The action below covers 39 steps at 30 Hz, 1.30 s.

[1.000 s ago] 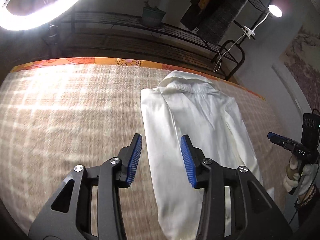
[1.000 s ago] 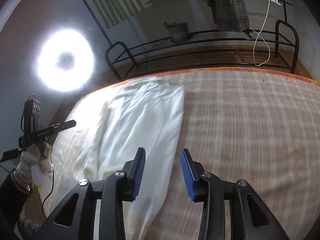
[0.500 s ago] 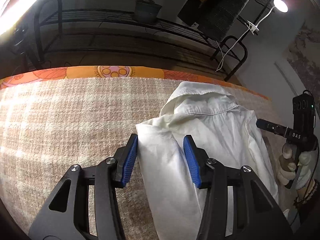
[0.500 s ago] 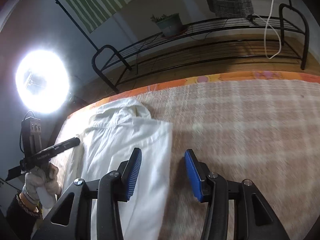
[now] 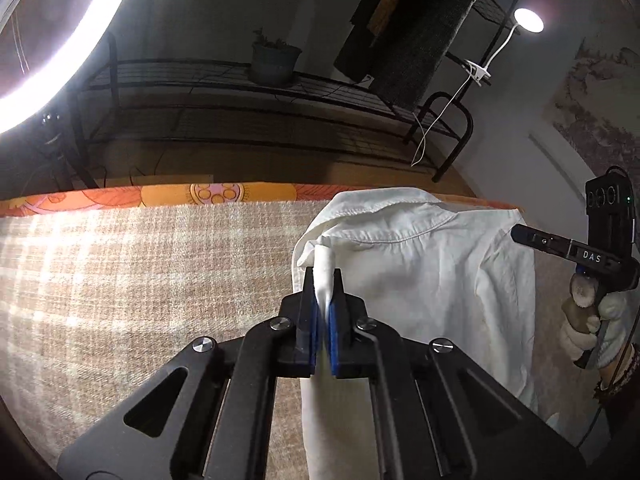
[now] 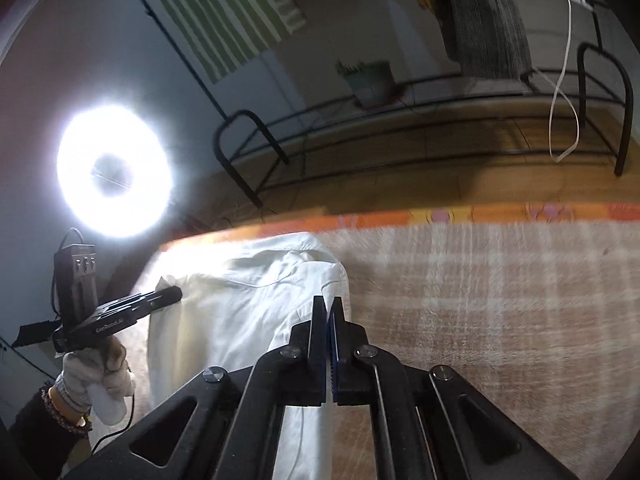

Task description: Fold small clothes

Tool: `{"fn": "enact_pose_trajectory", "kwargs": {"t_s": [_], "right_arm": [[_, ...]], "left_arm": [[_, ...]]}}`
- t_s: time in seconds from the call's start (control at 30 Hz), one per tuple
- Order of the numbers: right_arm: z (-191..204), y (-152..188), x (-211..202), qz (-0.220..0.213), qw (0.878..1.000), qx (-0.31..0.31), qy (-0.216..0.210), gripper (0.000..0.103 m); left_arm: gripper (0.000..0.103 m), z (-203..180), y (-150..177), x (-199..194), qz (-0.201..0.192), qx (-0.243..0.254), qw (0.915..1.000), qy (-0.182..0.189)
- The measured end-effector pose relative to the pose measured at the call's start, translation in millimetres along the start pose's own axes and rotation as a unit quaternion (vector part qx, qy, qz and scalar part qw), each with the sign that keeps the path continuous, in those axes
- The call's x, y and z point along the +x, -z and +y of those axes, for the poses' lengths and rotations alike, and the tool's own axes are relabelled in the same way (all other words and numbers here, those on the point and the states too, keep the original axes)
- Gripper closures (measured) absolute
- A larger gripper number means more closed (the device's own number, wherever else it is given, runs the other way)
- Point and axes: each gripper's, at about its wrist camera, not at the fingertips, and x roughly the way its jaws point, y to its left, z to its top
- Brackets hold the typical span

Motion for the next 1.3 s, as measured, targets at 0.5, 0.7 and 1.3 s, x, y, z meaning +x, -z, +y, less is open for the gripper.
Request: {"fn": "enact_pose_trajectory", "kwargs": {"t_s": [0.5,0.7,1.3], "right_arm": [[93.1,47.7,-143.3,-0.036,0.996,-0.086,0.012,0.103],[130.9,113.5,-183.5,-0.030,0.994,-0.106,0.027,0.103],[148.6,263.3,-216.4,0.046,0.981,-0.165,0.086,0.101]], "left_arm": [[0.102,-72.6,66.6,-161.9,-0.065,0.083,0.9942,-0.019],[0.101,-91.7,139.3,-199.0,-0.054,0.097,0.9936,-0.022],[0.101,-105.2,287.3,-242.3,0.042,0.164,0.9849,-0.039]]}}
